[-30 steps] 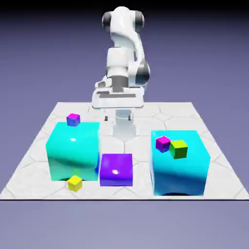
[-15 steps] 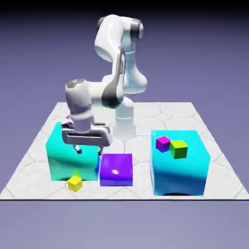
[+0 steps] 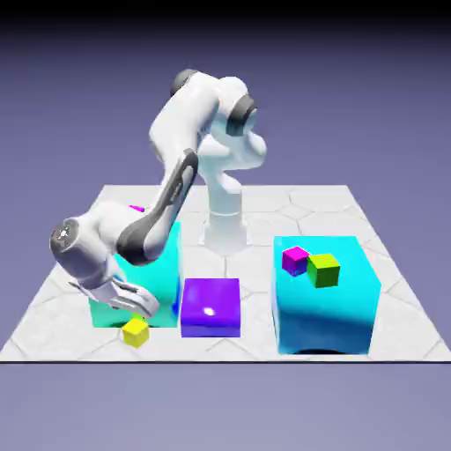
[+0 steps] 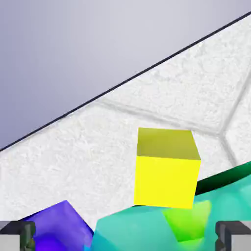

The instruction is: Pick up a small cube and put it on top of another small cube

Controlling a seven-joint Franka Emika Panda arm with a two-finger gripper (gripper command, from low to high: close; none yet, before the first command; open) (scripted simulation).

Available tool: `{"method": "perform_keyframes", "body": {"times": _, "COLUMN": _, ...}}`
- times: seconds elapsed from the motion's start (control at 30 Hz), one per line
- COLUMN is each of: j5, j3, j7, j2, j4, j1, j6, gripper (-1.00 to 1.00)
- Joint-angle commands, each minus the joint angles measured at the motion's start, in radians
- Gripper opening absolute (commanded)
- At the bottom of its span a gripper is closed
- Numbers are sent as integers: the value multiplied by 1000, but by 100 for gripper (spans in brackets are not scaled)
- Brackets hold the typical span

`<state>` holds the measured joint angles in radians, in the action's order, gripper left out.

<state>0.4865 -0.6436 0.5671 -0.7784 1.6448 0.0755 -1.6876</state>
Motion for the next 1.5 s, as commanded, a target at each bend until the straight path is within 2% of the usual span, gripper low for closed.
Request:
{"method": "perform_keyframes", "body": {"times": 0.0, "j5": 13, "j3": -17, "j7": -5, "j2": -36, "j4": -31, "j1": 2, "j6": 36, "gripper": 0}}
{"method": "perform_keyframes", "body": {"times": 0.2, "j5": 83, "j3": -110, "j7": -30, "j2": -231, "j4": -199, "j1": 11, "j6": 231, "gripper": 0}}
{"method": "perform_keyframes", "body": {"times": 0.37, "j5": 125, "j3": -83, "j7": -62, "j2": -258, "j4": -61, "j1": 53, "j6": 91, "gripper": 0}}
{"method": "perform_keyframes", "body": {"times": 0.4, "j5": 125, "j3": -83, "j7": -62, "j2": -258, "j4": -61, "j1": 53, "j6": 91, "gripper": -100}}
{"method": "perform_keyframes", "body": {"times": 0.57, "j5": 75, "j3": -115, "j7": -25, "j2": -230, "j4": -200, "j1": 16, "j6": 225, "gripper": -100}}
{"method": "perform_keyframes", "body": {"times": 0.6, "j5": 32, "j3": -116, "j7": -20, "j2": -215, "j4": -198, "j1": 35, "j6": 205, "gripper": -100}}
{"method": "perform_keyframes", "body": {"times": 1.47, "j5": -1067, "j3": 772, "j7": -637, "j2": 485, "j4": 158, "j1": 288, "j6": -6, "gripper": -100}}
